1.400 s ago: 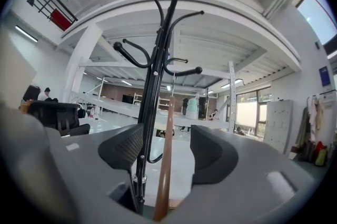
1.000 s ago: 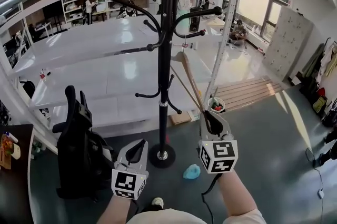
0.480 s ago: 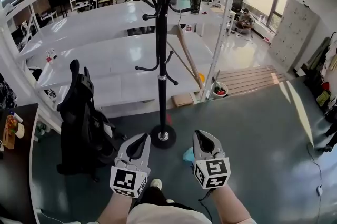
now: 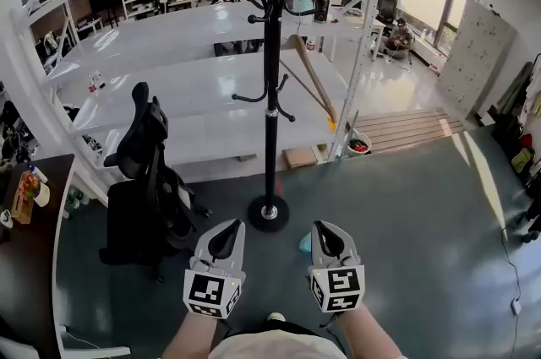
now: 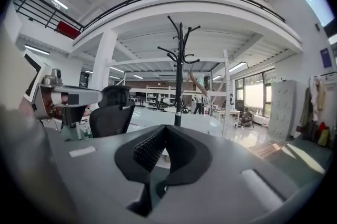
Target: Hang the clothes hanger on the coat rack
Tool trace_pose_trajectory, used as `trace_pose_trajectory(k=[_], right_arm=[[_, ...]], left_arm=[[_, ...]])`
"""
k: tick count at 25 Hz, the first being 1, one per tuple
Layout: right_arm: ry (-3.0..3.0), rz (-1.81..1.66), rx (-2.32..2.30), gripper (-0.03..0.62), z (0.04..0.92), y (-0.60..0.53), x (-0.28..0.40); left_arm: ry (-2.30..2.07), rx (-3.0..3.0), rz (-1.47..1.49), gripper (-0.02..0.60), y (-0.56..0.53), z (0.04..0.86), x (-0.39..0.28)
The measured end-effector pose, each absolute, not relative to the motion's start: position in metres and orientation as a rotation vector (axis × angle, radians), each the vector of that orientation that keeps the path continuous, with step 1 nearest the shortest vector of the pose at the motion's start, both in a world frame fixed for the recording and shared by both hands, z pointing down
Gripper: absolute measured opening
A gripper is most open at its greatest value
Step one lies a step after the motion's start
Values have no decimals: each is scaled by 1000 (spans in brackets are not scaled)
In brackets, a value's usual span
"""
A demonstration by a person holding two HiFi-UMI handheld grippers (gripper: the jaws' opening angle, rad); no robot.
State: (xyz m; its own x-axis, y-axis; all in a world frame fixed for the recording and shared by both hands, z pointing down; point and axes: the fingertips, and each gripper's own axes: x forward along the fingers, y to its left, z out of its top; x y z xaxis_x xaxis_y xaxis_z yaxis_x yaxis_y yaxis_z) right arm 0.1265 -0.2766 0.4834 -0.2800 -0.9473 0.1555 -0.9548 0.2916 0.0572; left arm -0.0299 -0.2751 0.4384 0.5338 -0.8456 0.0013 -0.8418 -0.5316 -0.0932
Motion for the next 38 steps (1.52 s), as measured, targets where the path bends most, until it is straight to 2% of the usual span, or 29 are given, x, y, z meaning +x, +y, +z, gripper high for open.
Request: trace_pose_trajectory(k=[21, 38], right_arm=[[-2361, 173, 1790, 26, 492, -40, 29], [-2347, 197, 1764, 25, 478, 33, 44]], left_arm=[[1411, -2753, -79, 0, -46, 442, -115], [1398, -2724, -60, 0, 26, 423, -97]])
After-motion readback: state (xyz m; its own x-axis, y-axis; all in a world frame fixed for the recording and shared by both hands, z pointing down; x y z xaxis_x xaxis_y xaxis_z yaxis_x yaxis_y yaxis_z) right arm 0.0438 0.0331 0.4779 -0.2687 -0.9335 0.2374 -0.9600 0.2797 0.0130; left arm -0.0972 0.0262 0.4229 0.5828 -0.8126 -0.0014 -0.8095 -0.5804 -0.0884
